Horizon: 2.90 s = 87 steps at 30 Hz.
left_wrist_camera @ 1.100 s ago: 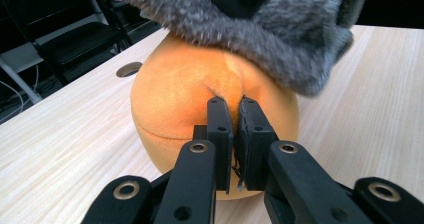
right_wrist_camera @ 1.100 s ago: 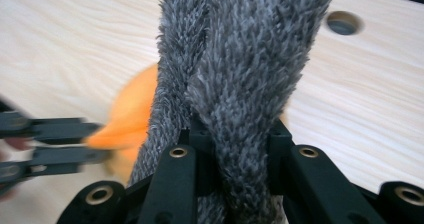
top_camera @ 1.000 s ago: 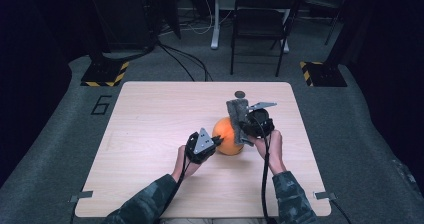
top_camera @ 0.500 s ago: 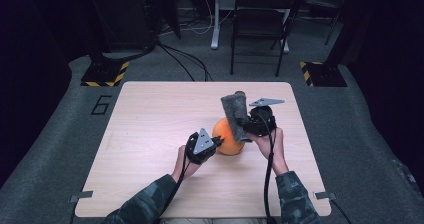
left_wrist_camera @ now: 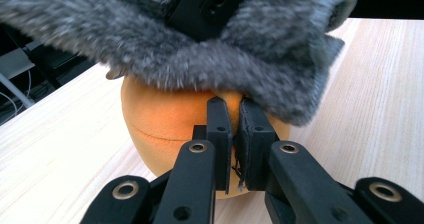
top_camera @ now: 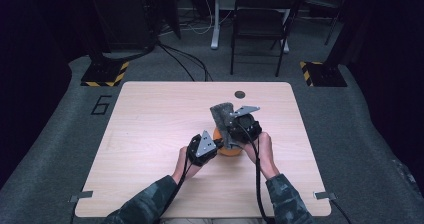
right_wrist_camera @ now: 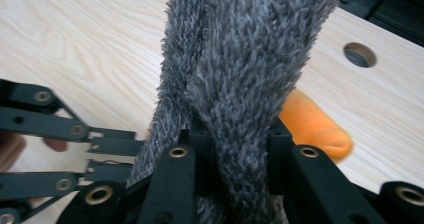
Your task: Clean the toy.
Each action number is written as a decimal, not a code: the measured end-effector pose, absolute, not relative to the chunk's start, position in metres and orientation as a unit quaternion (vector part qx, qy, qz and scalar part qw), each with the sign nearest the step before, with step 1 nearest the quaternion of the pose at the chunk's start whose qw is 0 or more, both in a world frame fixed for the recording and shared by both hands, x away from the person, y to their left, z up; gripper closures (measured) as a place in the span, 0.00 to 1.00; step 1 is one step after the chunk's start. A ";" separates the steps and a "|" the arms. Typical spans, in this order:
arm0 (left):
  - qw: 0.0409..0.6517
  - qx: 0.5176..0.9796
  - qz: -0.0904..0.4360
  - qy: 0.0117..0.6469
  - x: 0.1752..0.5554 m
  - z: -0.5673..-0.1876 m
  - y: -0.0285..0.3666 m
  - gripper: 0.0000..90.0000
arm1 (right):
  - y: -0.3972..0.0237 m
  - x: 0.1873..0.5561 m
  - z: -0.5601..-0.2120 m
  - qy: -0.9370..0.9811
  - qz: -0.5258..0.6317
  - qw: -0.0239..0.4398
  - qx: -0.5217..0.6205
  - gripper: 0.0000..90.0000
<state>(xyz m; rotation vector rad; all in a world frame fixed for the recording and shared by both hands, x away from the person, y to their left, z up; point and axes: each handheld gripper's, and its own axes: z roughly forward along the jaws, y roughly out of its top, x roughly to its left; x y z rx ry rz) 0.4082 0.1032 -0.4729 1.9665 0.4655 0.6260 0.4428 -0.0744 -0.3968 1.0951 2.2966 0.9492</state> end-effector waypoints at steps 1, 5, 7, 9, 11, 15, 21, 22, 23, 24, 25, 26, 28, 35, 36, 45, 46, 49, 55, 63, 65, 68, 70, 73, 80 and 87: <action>0.491 0.810 0.256 0.193 0.408 -0.473 0.103 0.95 | -0.075 0.443 -0.397 0.824 0.337 0.220 0.398 0.82; 0.493 0.810 0.255 0.192 0.409 -0.473 0.104 0.95 | -0.083 0.446 -0.398 0.814 0.319 0.253 0.415 0.82; 0.493 0.809 0.256 0.195 0.409 -0.473 0.105 0.95 | -0.089 0.449 -0.399 0.806 0.317 0.256 0.429 0.82; 0.493 0.808 0.255 0.196 0.410 -0.473 0.105 0.95 | -0.093 0.451 -0.401 0.801 0.308 0.270 0.437 0.82; 0.494 0.808 0.252 0.199 0.410 -0.473 0.106 0.95 | -0.100 0.453 -0.403 0.794 0.305 0.271 0.450 0.82; 0.494 0.807 0.250 0.204 0.412 -0.473 0.109 0.94 | -0.110 0.458 -0.410 0.789 0.307 0.268 0.460 0.82; 0.498 0.804 0.249 0.211 0.415 -0.472 0.113 0.94 | -0.121 0.457 -0.401 0.774 0.371 0.223 0.462 0.81; 0.496 0.805 0.251 0.208 0.416 -0.472 0.113 0.94 | -0.122 0.456 -0.398 0.777 0.376 0.218 0.456 0.81; 0.498 0.803 0.248 0.213 0.416 -0.472 0.114 0.94 | -0.122 0.454 -0.397 0.774 0.379 0.215 0.459 0.81; 0.498 0.802 0.249 0.215 0.416 -0.472 0.114 0.94 | -0.122 0.453 -0.395 0.774 0.384 0.216 0.454 0.81; 0.497 0.803 0.249 0.213 0.417 -0.472 0.115 0.94 | -0.123 0.451 -0.394 0.774 0.384 0.215 0.455 0.81; 0.498 0.803 0.247 0.214 0.417 -0.472 0.115 0.94 | -0.123 0.451 -0.394 0.775 0.384 0.216 0.454 0.81; 0.500 0.802 0.245 0.218 0.418 -0.472 0.117 0.93 | -0.125 0.449 -0.393 0.773 0.386 0.218 0.453 0.81; 0.494 0.799 0.244 0.240 0.421 -0.472 0.126 0.93 | -0.144 0.443 -0.388 0.760 0.377 0.236 0.473 0.80; 0.491 0.799 0.247 0.243 0.423 -0.472 0.129 0.93 | -0.148 0.443 -0.388 0.756 0.375 0.243 0.479 0.80; 0.479 0.784 0.233 0.319 0.435 -0.478 0.153 0.92 | -0.184 0.451 -0.409 0.740 0.328 0.250 0.532 0.80; 0.478 0.781 0.230 0.330 0.437 -0.480 0.157 0.91 | -0.188 0.453 -0.413 0.737 0.324 0.245 0.540 0.79; 0.473 0.776 0.223 0.353 0.441 -0.484 0.166 0.91 | -0.198 0.457 -0.424 0.730 0.310 0.243 0.558 0.79; 0.474 0.760 0.196 0.398 0.450 -0.494 0.180 0.90 | -0.215 0.464 -0.446 0.725 0.287 0.226 0.584 0.79; 0.465 0.759 0.194 0.412 0.455 -0.497 0.185 0.86 | -0.225 0.477 -0.487 0.728 0.228 0.199 0.615 0.76; 0.462 0.760 0.196 0.413 0.455 -0.497 0.185 0.83 | -0.227 0.479 -0.492 0.730 0.226 0.196 0.615 0.72; 0.458 0.762 0.197 0.414 0.456 -0.496 0.185 0.74 | -0.228 0.481 -0.492 0.727 0.226 0.200 0.617 0.59; 0.454 0.761 0.196 0.419 0.457 -0.494 0.186 0.61 | -0.229 0.480 -0.491 0.726 0.226 0.197 0.618 0.45; 0.448 0.762 0.208 0.418 0.455 -0.490 0.186 0.44 | -0.231 0.477 -0.486 0.720 0.239 0.198 0.621 0.31; 0.441 0.770 0.217 0.406 0.443 -0.483 0.190 0.26 | -0.238 0.459 -0.466 0.707 0.284 0.190 0.619 0.15; 0.428 0.768 0.224 0.419 0.430 -0.481 0.213 0.18 | -0.244 0.429 -0.465 0.718 0.288 0.185 0.607 0.03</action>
